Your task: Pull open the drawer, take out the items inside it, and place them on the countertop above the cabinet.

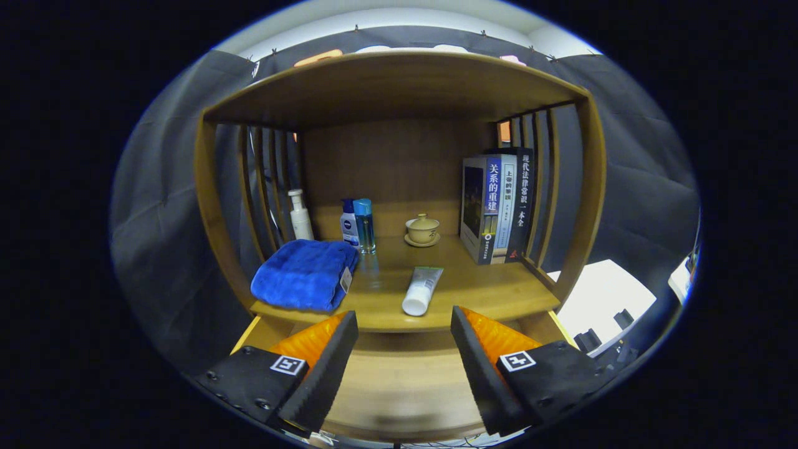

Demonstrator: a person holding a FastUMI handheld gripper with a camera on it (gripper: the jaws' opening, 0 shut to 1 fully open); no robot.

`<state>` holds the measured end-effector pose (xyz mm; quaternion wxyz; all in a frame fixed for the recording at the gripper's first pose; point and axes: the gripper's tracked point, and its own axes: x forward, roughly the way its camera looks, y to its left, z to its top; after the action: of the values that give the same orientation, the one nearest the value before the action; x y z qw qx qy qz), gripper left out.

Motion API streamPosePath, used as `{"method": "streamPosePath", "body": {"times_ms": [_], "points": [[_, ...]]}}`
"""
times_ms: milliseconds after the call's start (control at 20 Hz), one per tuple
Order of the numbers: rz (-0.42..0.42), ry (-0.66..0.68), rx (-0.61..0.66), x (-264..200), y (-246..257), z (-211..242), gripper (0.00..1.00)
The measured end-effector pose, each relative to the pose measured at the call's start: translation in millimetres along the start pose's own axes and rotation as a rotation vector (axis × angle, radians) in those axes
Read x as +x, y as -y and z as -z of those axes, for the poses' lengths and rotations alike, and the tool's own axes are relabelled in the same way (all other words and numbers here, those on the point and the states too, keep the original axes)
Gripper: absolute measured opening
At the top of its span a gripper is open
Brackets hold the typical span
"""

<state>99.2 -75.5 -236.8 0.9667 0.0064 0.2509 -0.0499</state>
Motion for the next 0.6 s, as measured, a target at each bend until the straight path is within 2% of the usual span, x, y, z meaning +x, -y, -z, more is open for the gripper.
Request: {"method": "streamPosePath", "body": {"times_ms": [350, 600], "points": [[-0.023, 0.063, 0.001, -70.8, -3.6, 53.0, 0.97], [-0.024, 0.042, -0.004, -105.2, -2.6, 100.2, 0.97]]}}
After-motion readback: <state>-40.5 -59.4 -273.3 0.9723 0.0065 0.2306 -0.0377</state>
